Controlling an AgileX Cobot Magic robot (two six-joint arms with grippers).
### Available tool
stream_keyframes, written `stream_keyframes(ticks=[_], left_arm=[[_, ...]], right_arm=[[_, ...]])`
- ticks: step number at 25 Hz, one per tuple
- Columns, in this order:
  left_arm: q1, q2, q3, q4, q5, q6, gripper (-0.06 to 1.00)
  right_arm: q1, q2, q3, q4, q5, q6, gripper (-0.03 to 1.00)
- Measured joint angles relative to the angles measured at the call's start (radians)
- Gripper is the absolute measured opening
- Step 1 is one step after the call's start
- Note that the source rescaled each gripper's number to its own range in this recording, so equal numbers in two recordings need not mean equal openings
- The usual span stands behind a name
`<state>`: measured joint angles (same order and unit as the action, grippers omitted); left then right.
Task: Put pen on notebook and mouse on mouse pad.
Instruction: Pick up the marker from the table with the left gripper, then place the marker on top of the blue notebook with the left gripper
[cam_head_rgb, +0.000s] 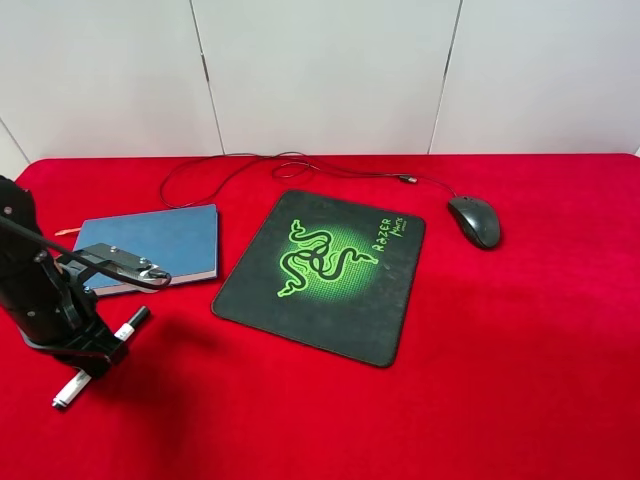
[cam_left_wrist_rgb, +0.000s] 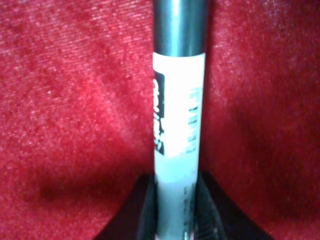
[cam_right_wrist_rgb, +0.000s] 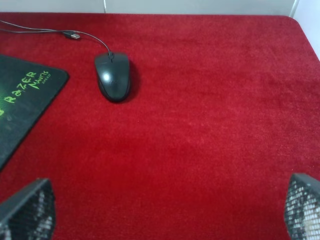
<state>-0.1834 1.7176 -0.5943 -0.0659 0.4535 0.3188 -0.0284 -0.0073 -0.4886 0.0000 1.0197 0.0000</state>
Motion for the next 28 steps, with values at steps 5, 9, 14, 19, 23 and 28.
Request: stream_keyframes(ticks=[5, 9, 14, 19, 23, 28], left_arm=[[0.0, 0.001, -0.006, 0.0, 0.02, 0.0, 0.0], [0.0, 0.005, -0.062, 0.027, 0.123, 0.0, 0.0], [0.0, -0.023, -0.158, 0.034, 0.267, 0.0, 0.0], [0.0, -0.088, -0.211, 0.042, 0.356, 0.0, 0.0], [0.0, -0.152, -0.239, 0.044, 0.416, 0.0, 0.0], [0.0, -0.228, -0.307, 0.066, 0.479, 0.0, 0.0]], right_arm=[[0.0, 0.0, 0.0, 0.0, 0.0, 0.0, 1.0], [0.0, 0.0, 0.0, 0.0, 0.0, 0.0, 1.0], [0.0, 0.0, 0.0, 0.0, 0.0, 0.0, 1.0], [0.0, 0.0, 0.0, 0.0, 0.0, 0.0, 1.0], [0.0, 0.0, 0.0, 0.0, 0.0, 0.0, 1.0], [0.0, 0.0, 0.0, 0.0, 0.0, 0.0, 1.0]])
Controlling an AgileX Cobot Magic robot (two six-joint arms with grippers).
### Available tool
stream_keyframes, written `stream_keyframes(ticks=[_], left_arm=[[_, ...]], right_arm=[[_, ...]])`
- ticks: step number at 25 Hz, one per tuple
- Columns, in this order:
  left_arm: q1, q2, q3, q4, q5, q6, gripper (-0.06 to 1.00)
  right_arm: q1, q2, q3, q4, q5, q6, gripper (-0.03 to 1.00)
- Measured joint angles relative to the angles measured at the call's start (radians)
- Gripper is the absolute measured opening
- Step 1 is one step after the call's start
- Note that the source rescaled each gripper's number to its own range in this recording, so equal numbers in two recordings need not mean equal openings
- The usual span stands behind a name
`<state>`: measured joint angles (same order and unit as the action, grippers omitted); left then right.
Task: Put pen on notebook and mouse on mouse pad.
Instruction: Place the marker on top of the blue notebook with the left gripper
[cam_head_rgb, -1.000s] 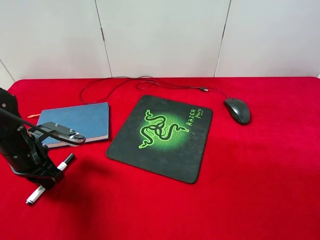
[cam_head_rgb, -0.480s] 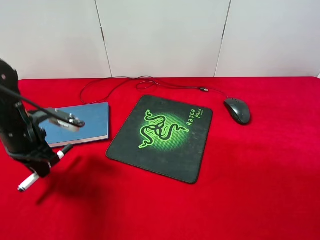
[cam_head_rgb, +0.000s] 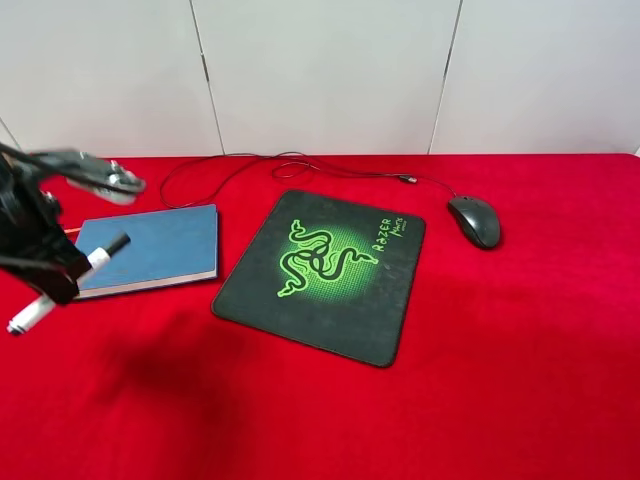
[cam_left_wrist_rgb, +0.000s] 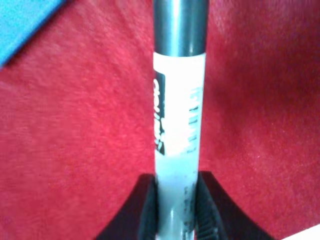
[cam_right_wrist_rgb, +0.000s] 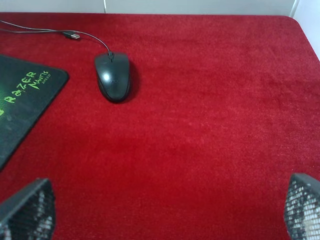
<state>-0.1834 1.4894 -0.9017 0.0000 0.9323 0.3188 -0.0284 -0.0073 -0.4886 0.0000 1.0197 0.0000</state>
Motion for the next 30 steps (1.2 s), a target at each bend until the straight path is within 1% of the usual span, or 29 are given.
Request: stream_keyframes(ticks=[5, 10, 14, 19, 30], left_arm=[[-0.001, -0.019, -0.103, 0.013, 0.062, 0.0, 0.0], [0.002, -0.019, -0.163, 0.024, 0.055, -0.002, 0.0], [0.034, 0.001, -0.175, 0.027, 0.045, -0.004, 0.0], [0.053, 0.1, -0.233, 0.033, 0.045, 0.01, 0.0], [0.054, 0.384, -0.446, 0.033, 0.043, 0.083, 0.0]], right_arm=[[0.0, 0.0, 0.0, 0.0, 0.0, 0.0, 1.0], [0.0, 0.0, 0.0, 0.0, 0.0, 0.0, 1.0], [0.0, 0.0, 0.0, 0.0, 0.0, 0.0, 1.0], [0.0, 0.0, 0.0, 0.0, 0.0, 0.0, 1.0], [0.0, 0.0, 0.0, 0.0, 0.0, 0.0, 1.0]])
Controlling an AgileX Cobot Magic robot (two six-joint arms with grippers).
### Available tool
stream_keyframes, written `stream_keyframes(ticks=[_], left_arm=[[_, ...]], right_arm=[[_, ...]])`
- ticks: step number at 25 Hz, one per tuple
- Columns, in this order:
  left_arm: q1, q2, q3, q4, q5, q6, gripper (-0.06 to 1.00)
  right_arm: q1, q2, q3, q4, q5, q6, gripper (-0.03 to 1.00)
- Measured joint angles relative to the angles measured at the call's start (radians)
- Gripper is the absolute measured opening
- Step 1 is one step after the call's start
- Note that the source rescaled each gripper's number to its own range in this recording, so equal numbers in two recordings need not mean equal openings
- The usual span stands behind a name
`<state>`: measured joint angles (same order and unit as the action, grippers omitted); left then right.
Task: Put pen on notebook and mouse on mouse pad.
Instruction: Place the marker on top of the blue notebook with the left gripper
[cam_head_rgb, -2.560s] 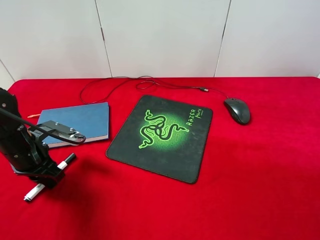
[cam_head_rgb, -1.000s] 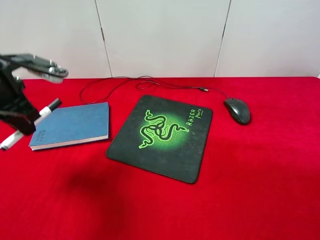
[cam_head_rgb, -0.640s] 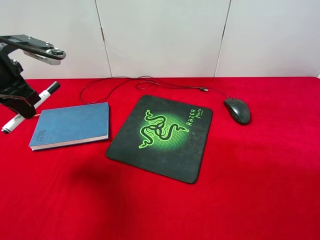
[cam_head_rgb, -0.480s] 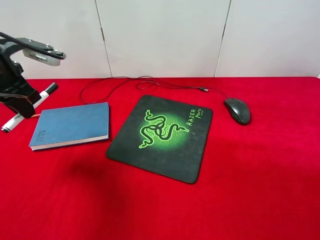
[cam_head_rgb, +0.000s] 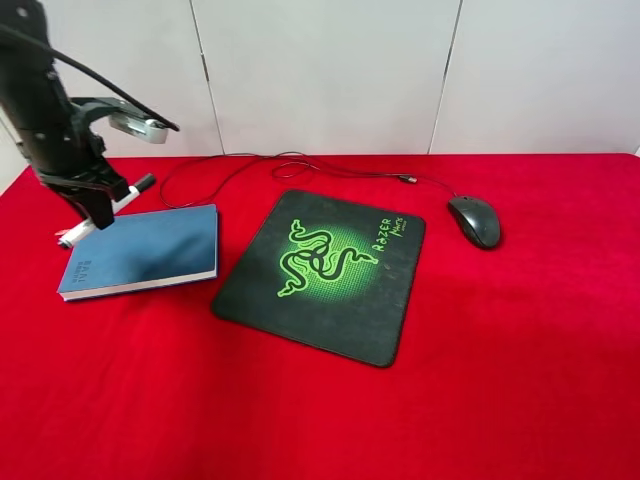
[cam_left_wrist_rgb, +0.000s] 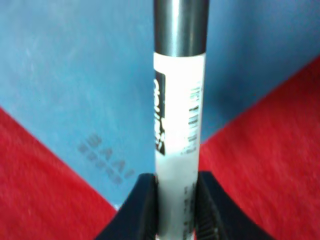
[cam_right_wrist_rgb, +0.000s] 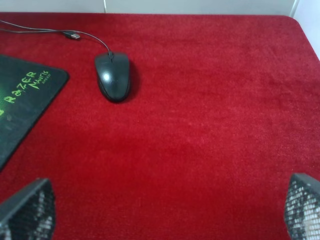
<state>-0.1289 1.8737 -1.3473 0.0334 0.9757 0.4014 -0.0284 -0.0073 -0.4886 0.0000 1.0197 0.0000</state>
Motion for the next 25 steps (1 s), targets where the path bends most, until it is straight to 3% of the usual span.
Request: stream_keyframes(ticks=[12, 25], left_arm=[[0.0, 0.141, -0.045, 0.0, -0.07, 0.019, 0.0], [0.0, 0.159, -0.044, -0.003, -0.124, 0.019, 0.0]], right_arm=[[0.0, 0.0, 0.0, 0.0, 0.0, 0.0, 1.0], [0.0, 0.0, 0.0, 0.0, 0.0, 0.0, 1.0]])
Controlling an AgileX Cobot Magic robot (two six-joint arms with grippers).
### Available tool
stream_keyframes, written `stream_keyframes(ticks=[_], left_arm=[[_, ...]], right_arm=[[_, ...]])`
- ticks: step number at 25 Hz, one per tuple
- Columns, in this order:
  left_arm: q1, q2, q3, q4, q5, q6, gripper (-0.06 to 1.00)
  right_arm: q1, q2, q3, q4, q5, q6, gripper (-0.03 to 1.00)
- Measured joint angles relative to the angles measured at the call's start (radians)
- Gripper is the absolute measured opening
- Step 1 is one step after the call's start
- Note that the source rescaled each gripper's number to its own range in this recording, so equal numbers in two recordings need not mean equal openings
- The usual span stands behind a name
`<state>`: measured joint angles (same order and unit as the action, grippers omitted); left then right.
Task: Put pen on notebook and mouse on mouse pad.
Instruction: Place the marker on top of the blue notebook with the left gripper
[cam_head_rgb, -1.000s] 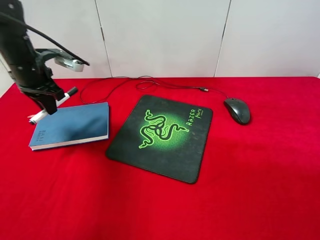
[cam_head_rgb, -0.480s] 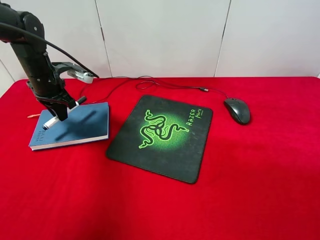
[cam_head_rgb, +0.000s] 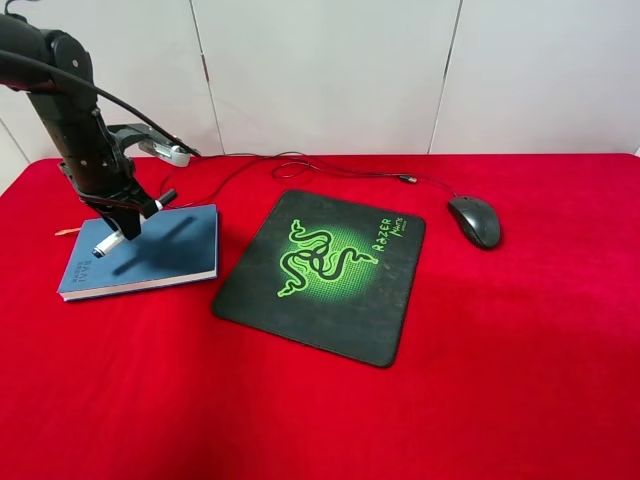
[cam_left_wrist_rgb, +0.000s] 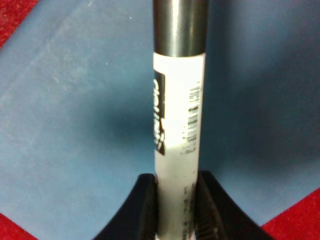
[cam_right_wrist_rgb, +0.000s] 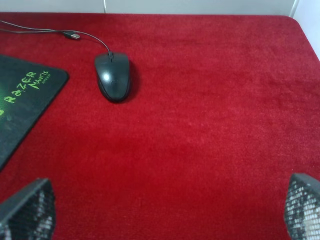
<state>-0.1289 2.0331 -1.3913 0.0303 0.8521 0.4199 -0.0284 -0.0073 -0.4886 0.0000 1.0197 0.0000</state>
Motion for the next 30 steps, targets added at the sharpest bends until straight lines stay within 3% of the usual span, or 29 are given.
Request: stream_keyframes(ticks=[15, 24, 27, 30], left_arm=[[0.0, 0.061, 0.001, -0.018, -0.023, 0.0, 0.03], [0.0, 0.061, 0.001, -0.018, -0.029, 0.0, 0.57], [0.0, 0.061, 0.001, -0.018, -0.035, 0.0, 0.73], [0.0, 0.061, 0.001, -0.018, -0.041, 0.0, 0.82]], right_arm=[[0.0, 0.0, 0.0, 0.0, 0.0, 0.0, 1.0], [0.0, 0.0, 0.0, 0.0, 0.0, 0.0, 1.0], [0.0, 0.0, 0.0, 0.0, 0.0, 0.0, 1.0], [0.0, 0.0, 0.0, 0.0, 0.0, 0.0, 1.0]])
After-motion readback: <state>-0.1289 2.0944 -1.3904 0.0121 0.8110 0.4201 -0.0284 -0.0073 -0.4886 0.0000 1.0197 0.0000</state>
